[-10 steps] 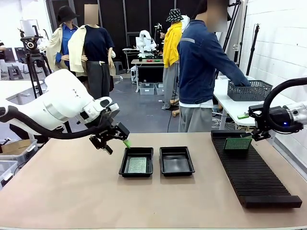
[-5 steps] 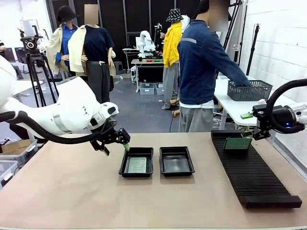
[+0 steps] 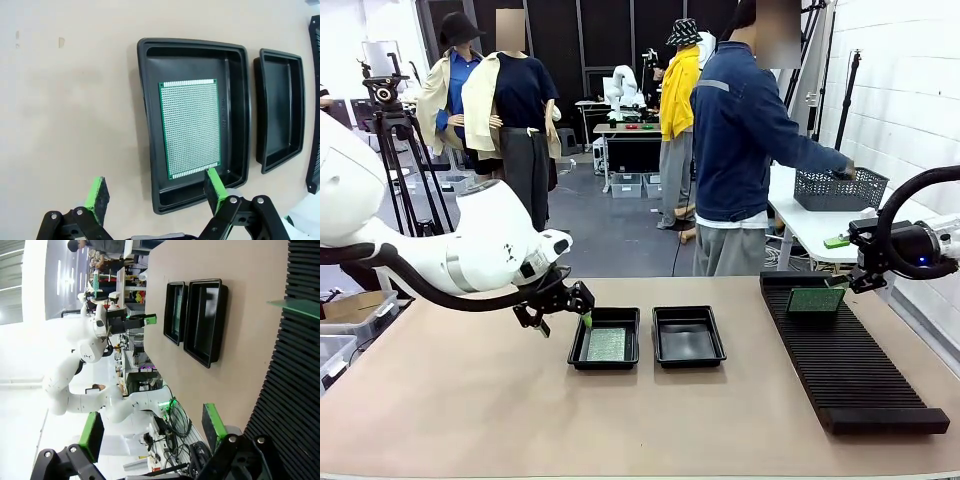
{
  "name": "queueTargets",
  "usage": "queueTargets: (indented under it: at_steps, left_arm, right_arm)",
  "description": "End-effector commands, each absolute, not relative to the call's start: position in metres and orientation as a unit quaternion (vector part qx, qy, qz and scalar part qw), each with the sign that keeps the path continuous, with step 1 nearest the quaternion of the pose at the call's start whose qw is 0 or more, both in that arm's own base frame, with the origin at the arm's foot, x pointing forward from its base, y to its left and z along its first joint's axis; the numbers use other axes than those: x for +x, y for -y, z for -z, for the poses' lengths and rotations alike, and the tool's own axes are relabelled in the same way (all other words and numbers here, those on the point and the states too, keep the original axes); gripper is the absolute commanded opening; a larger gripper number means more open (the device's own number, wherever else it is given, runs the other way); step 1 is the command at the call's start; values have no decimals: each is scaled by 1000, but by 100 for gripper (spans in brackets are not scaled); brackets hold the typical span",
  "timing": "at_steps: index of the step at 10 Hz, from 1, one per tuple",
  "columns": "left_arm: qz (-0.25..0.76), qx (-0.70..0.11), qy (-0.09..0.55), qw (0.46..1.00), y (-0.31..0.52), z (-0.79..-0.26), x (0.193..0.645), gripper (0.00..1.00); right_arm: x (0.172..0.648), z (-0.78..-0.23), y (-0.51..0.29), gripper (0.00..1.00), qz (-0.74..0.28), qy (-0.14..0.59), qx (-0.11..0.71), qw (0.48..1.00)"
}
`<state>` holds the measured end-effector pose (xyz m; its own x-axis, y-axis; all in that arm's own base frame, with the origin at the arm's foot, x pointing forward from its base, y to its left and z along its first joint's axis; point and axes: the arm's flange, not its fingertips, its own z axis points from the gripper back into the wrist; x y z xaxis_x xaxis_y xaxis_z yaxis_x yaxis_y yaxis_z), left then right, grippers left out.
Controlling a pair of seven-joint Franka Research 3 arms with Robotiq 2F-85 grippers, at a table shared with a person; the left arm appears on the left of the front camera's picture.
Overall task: Inspect and transfer BCBs to ESD trays.
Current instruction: Pick up the ESD tray and place it on the left side of the table.
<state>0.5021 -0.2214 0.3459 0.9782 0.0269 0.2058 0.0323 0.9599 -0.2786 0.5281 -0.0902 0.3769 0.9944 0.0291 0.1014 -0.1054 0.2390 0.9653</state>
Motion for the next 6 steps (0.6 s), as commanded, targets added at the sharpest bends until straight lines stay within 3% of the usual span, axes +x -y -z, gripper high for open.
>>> queueTargets:
  at_steps: [1,6]
  left_arm:
    - [-10,-131,99,986,231,-343,505,100]
    - [11,-130,76,989,246,-334,501,100]
  right_arm:
    - [528,-377,89,100,-33,33,617,786]
    - [528,-377,89,100,-33,33,617,786]
